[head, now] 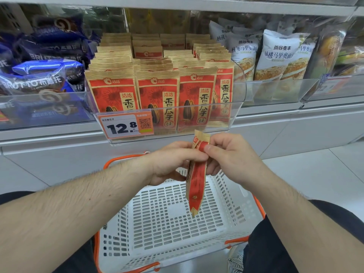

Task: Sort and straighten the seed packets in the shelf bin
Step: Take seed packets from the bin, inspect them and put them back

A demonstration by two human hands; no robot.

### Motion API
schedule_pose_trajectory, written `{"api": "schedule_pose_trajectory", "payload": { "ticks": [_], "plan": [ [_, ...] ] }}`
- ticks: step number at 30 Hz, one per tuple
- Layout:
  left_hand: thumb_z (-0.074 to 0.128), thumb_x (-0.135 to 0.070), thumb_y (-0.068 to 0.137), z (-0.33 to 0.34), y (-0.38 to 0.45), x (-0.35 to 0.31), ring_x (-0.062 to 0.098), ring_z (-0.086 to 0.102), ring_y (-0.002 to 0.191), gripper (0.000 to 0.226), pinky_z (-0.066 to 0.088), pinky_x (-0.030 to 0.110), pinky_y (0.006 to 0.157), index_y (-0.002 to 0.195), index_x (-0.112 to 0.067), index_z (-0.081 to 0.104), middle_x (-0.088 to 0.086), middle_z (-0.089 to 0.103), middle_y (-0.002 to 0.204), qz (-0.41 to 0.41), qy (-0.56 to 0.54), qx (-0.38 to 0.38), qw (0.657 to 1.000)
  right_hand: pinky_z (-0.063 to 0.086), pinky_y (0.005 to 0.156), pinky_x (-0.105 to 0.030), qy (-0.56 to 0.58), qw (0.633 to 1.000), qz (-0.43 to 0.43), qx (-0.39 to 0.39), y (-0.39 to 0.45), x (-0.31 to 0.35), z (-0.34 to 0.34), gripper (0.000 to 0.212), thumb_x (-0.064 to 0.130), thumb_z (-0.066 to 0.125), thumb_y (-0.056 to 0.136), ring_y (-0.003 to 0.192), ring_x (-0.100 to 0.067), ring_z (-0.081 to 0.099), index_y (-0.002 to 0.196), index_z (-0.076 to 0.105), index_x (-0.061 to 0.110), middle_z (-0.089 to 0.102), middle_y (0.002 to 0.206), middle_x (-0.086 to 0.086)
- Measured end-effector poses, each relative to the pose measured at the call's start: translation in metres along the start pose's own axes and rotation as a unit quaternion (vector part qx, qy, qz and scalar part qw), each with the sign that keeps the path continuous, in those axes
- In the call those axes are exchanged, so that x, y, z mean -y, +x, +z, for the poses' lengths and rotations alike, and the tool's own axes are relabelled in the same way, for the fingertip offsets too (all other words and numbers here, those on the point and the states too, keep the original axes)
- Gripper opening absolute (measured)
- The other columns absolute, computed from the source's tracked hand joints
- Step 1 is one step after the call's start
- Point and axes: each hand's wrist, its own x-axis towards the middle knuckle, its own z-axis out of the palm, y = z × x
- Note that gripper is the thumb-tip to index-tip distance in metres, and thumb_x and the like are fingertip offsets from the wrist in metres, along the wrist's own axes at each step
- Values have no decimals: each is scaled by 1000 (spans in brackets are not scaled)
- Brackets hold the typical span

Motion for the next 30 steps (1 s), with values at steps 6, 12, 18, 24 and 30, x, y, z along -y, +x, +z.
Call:
{"api": "schedule_pose_trajectory", "payload": {
  "ticks": [6,12,18,24,30],
  "plan": [
    [65,-36,71,-3,-1,-3,26,58,86,22,46,40,82,77,-16,69,6,66,81,45,-104,101,988,45,48,-30,149,988,-11,43,-1,6,-1,30,0,49,98,43,-18,59,69,54,3,62,55,-11],
    [78,-44,67,-2,0,0,27,61,84,38,35,50,96,75,-9,66,14,65,81,64,-170,195,964,31,51,-34,199,978,-19,66,1,1,1,17,17,57,78,39,-18,56,64,55,7,60,54,-11],
    [77,-43,69,1,1,0,30,62,88,37,31,59,106,77,-8,66,15,66,83,71,-174,201,961,32,50,-33,209,975,-21,74,2,-1,-2,20,17,57,78,38,-19,55,58,60,12,60,54,-11],
    [71,-39,74,6,-3,-7,29,56,90,25,48,46,86,76,-15,70,7,66,84,-10,-113,69,991,47,53,-34,96,994,-19,54,2,1,-7,30,5,50,99,47,-19,61,71,57,4,63,60,-11],
    [59,-35,93,14,-4,-6,20,58,70,32,51,47,79,68,-18,66,-3,62,60,-81,-146,-71,983,53,61,-32,-116,982,41,142,-4,5,-26,34,23,61,94,58,-18,66,71,66,-1,70,70,-14]
  ]
}}
